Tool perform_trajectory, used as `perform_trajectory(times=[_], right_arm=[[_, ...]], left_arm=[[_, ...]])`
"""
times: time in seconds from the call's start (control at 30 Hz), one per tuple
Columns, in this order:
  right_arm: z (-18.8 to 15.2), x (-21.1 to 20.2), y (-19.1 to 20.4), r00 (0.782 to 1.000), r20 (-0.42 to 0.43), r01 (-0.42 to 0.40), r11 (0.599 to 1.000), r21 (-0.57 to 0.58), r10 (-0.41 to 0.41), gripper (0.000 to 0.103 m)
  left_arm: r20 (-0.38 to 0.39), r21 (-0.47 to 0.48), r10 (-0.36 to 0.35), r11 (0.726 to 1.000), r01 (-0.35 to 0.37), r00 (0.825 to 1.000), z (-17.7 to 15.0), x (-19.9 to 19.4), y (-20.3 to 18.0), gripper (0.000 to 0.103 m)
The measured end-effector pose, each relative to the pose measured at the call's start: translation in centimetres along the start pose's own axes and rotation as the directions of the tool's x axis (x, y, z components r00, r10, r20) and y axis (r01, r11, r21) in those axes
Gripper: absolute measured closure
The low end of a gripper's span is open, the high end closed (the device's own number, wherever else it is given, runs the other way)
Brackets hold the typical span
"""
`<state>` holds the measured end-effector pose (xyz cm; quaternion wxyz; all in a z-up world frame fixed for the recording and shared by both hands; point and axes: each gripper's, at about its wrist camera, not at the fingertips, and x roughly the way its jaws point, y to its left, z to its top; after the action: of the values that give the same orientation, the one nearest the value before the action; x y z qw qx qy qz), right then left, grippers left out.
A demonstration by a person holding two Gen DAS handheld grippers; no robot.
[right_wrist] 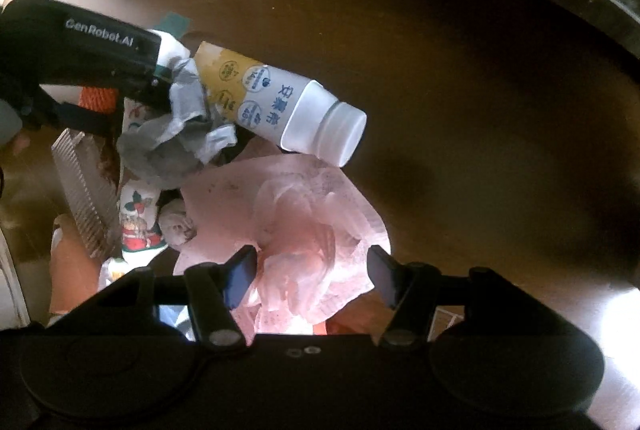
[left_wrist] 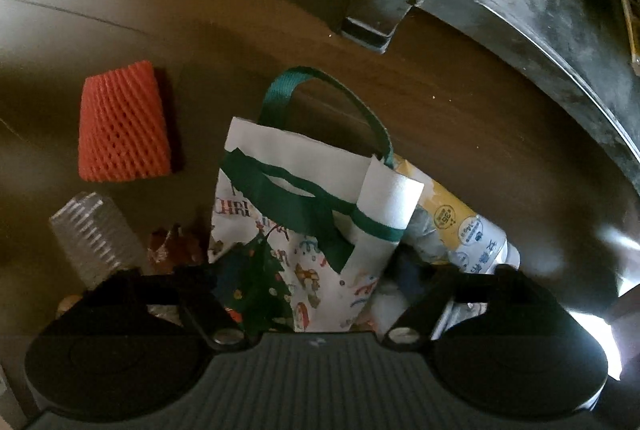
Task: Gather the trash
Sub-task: 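Lower left tool to Christmas paper bag while right tool lowers to pink bag, then grasp paper bag handle with left tool while right tool grasps pink bag, lift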
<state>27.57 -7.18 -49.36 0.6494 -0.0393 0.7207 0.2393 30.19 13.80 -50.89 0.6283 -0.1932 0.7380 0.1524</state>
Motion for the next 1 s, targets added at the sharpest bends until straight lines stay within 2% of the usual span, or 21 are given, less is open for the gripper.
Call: perform_trajectory(times=[0.1, 0.17, 0.2, 0.23, 0.27, 0.33, 0.57, 0.67, 0.7, 0.8, 1.0], right_arm=[[0.2, 0.3, 0.3, 1.0, 0.007, 0.003, 1.0, -0.021, -0.003, 0.044], [0.3, 0.3, 0.5, 1.0, 0.012, 0.009, 0.999, -0.038, -0.008, 0.05], [0.3, 0.2, 0.6, 1.0, 0.015, 0.01, 0.999, -0.042, -0.009, 0.066], [0.3, 0.2, 0.6, 1.0, 0.012, 0.01, 0.999, -0.044, -0.009, 0.073], [0.4, 0.1, 0.7, 1.0, 0.009, 0.015, 0.999, -0.045, -0.015, 0.073], [0.4, -0.3, 1.0, 1.0, 0.015, 0.021, 0.998, -0.06, -0.02, 0.078], [-0.2, -3.9, 2.0, 0.997, 0.048, 0.065, 0.995, -0.073, -0.062, 0.082], [-1.0, -6.3, 2.6, 0.994, 0.082, 0.074, 0.995, -0.073, -0.068, 0.083], [-1.3, -7.2, 2.8, 0.993, 0.091, 0.079, 0.994, -0.07, -0.073, 0.088], [-2.4, -10.0, 3.4, 0.989, 0.128, 0.081, 0.995, -0.057, -0.073, 0.089], [-4.9, -16.1, 5.0, 0.968, 0.24, 0.095, 0.993, -0.073, -0.076, 0.091]], left_arm=[[-0.002, 0.0, -0.013, 1.0, 0.013, 1.0, 0.1, 0.1, 0.2, 0.051], [-0.008, -0.004, -0.031, 1.0, 0.031, 0.999, 0.0, 0.1, 0.2, 0.067], [-0.012, -0.01, -0.035, 0.999, 0.035, 0.999, 0.0, 0.0, 0.3, 0.07], [-0.015, -0.012, -0.038, 0.999, 0.038, 0.999, -0.1, -0.3, 0.3, 0.074], [-0.017, -0.012, -0.038, 0.999, 0.038, 0.999, -0.1, -0.5, 0.2, 0.079], [-0.02, -0.013, -0.035, 0.999, 0.035, 0.999, -0.3, -1.1, 0.2, 0.081], [-0.009, -0.046, -0.039, 0.998, 0.038, 0.999, -2.1, -5.5, 0.4, 0.087], [0.016, -0.048, -0.046, 0.998, 0.047, 0.999, -3.4, -8.1, 0.2, 0.087], [0.026, -0.044, -0.051, 0.998, 0.052, 0.998, -4.0, -9.1, 0.1, 0.087], [0.066, -0.032, -0.067, 0.997, 0.069, 0.996, -5.7, -12.3, 0.0, 0.087], [0.15, -0.024, -0.145, 0.988, 0.15, 0.978, -10.2, -18.9, 0.3, 0.087]])
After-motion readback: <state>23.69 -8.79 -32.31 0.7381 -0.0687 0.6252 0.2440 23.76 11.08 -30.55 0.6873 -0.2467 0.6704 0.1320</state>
